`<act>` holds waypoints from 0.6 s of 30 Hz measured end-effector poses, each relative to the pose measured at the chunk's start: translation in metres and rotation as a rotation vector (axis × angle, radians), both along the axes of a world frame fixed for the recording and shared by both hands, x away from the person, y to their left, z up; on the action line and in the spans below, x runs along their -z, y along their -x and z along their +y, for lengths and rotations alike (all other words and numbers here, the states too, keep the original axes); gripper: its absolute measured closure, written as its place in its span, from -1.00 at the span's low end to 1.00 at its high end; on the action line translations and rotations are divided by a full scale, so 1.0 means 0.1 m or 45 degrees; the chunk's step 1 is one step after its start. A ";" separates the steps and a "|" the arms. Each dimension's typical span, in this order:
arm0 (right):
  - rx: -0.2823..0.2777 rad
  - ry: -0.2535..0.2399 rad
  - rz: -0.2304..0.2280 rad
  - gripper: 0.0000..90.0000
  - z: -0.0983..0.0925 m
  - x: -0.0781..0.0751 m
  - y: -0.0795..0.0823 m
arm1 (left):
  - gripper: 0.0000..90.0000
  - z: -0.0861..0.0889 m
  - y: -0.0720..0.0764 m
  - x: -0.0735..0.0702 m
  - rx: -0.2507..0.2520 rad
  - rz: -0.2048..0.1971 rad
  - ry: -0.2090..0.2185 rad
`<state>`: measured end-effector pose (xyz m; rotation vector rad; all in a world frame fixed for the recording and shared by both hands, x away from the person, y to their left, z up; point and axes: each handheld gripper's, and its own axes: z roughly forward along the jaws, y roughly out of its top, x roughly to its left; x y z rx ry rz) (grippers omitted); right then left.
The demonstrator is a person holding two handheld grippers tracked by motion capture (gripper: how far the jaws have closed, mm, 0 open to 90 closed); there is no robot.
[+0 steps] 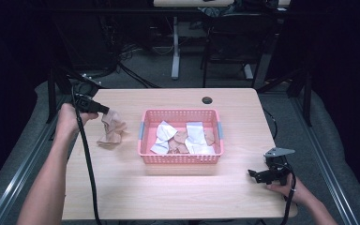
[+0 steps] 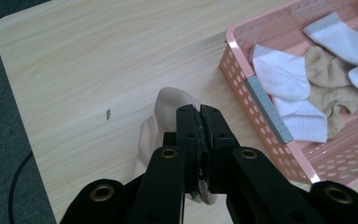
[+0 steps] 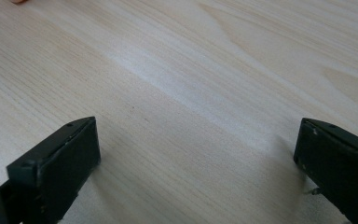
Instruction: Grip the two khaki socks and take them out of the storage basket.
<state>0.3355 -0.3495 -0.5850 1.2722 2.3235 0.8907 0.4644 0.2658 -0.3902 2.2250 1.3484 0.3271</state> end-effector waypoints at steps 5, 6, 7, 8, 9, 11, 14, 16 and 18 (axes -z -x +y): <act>-0.001 -0.001 -0.001 -1.00 0.00 0.00 0.00 | 0.92 0.05 0.01 0.10 -0.007 0.029 0.025; -0.002 0.001 0.000 -1.00 0.00 0.00 0.00 | 0.92 0.07 0.02 0.15 -0.018 0.040 0.033; -0.002 0.001 0.000 -1.00 0.00 0.00 0.00 | 0.92 0.07 0.02 0.15 -0.018 0.040 0.033; -0.002 0.000 -0.001 -1.00 0.00 0.00 0.00 | 0.92 0.08 0.02 0.18 -0.023 0.047 0.043; -0.002 0.000 -0.001 -1.00 0.00 0.00 0.00 | 0.92 0.09 0.02 0.20 -0.022 0.053 0.041; -0.002 0.000 -0.001 -1.00 0.00 0.00 0.00 | 0.92 0.11 0.02 0.26 -0.028 0.067 0.051; -0.005 -0.004 -0.001 -1.00 0.00 0.00 0.00 | 0.92 0.13 0.03 0.35 -0.041 0.092 0.068; -0.006 -0.005 0.006 -1.00 0.00 0.00 0.01 | 0.92 0.12 0.05 0.43 -0.046 0.100 0.066; -0.009 -0.007 0.007 -1.00 0.00 0.00 0.01 | 0.92 0.14 0.06 0.51 -0.046 0.112 0.063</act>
